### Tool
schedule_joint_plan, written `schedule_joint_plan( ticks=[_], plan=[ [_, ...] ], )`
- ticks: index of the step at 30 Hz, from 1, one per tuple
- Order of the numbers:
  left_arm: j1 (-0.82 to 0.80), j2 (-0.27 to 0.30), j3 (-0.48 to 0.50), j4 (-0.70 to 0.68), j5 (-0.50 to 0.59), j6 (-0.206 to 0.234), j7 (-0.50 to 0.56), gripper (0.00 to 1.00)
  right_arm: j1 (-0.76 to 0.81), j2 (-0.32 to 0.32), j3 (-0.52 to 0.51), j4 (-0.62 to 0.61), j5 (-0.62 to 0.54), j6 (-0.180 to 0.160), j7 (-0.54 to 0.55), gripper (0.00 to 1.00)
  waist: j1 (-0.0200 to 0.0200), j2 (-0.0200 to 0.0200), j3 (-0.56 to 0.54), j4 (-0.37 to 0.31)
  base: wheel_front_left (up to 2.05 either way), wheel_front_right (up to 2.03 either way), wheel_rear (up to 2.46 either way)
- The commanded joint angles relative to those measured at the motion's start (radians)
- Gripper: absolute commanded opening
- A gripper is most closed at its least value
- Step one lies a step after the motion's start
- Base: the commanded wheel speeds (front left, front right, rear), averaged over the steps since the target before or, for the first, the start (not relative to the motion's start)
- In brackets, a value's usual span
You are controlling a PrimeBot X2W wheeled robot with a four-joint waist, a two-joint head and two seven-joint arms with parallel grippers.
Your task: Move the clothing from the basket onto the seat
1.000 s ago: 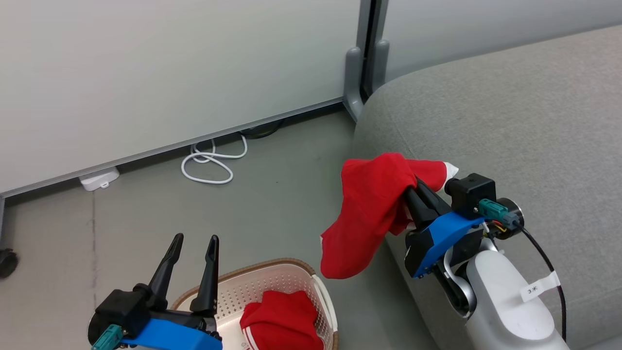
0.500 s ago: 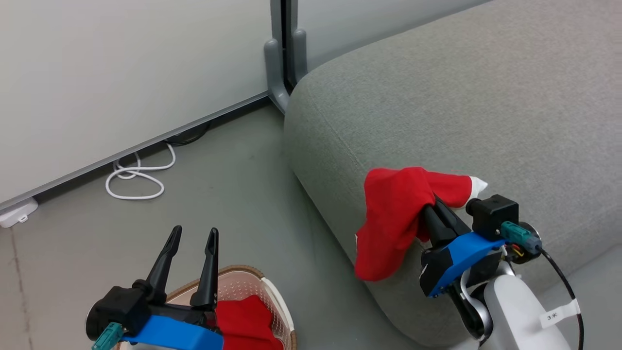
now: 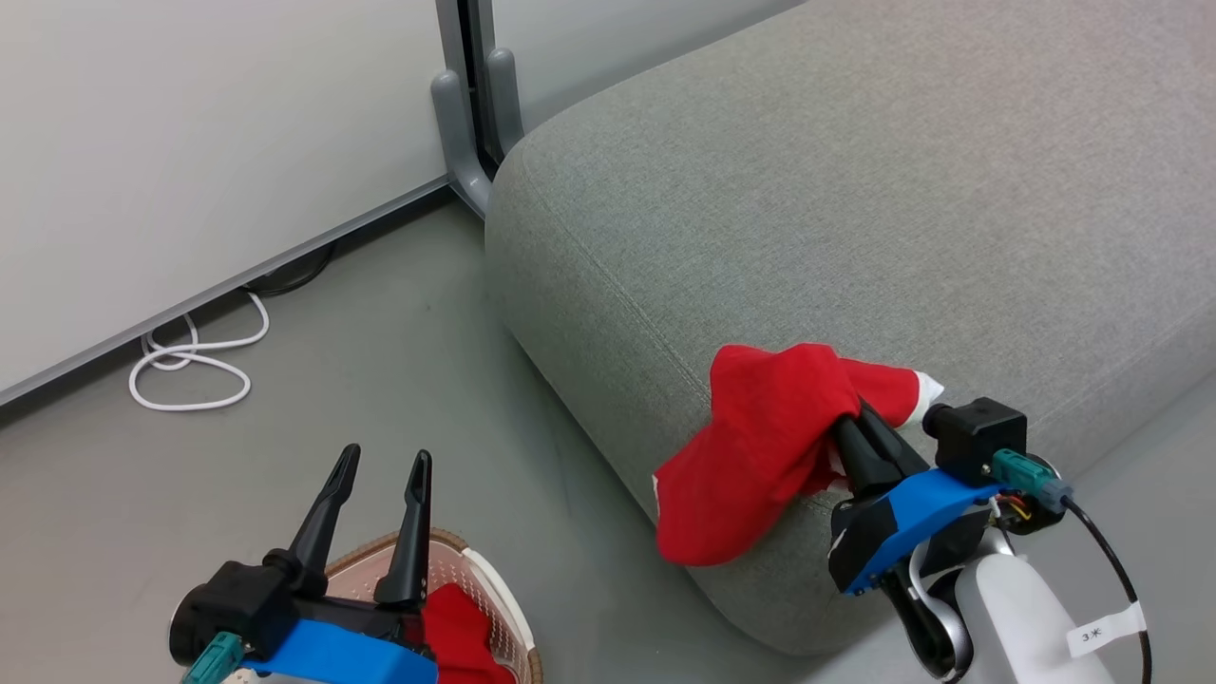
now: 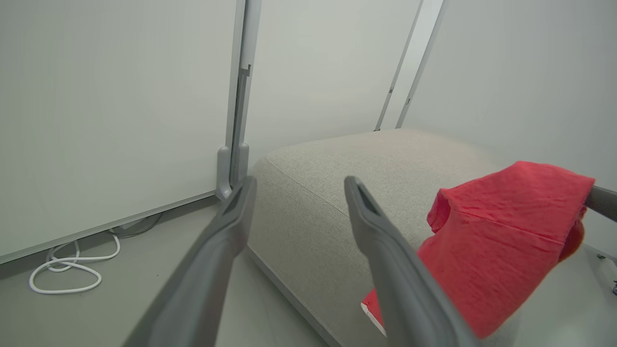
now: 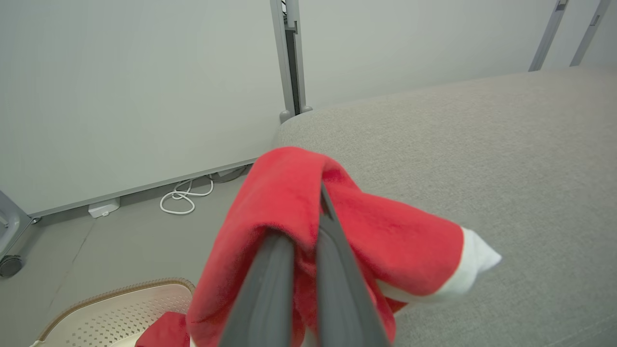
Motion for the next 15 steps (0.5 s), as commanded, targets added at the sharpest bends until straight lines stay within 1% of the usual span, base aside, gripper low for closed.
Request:
schedule_joint_plan(
  ticks=[1,5,9,12,15],
  plan=[
    [-0.008,0.008,-0.003,-0.004,-0.002,-0.002,-0.003,1.00,-0.003,-0.002,-0.008,-0.006,0.001,0.000,-0.002,0.00,0.0000,-0.0001,0.006,0.004,0.00,0.00,0.00],
    [-0.014,0.024,-0.002,-0.007,-0.007,-0.002,-0.003,1.00,-0.050,-0.002,-0.026,0.000,0.034,0.000,-0.010,0.00,0.0000,-0.0001,0.034,0.016,0.00,0.00,0.00],
    [-0.032,0.033,0.015,-0.019,0.003,-0.002,-0.003,1.00,-0.129,-0.003,-0.084,0.038,0.059,0.000,-0.026,0.00,0.0000,-0.0001,0.089,0.041,0.00,0.00,0.00],
    [-0.053,0.050,0.016,-0.034,0.012,-0.002,-0.003,1.00,-0.216,-0.001,-0.144,0.065,0.025,0.000,-0.035,0.00,0.0000,-0.0001,0.146,0.074,0.00,0.00,0.00],
    [-0.084,0.061,0.022,-0.055,0.020,-0.002,-0.003,1.00,-0.307,-0.007,-0.228,0.082,-0.015,0.000,-0.030,0.00,0.0000,-0.0001,0.216,0.113,0.00,0.00,0.00]
  ],
)
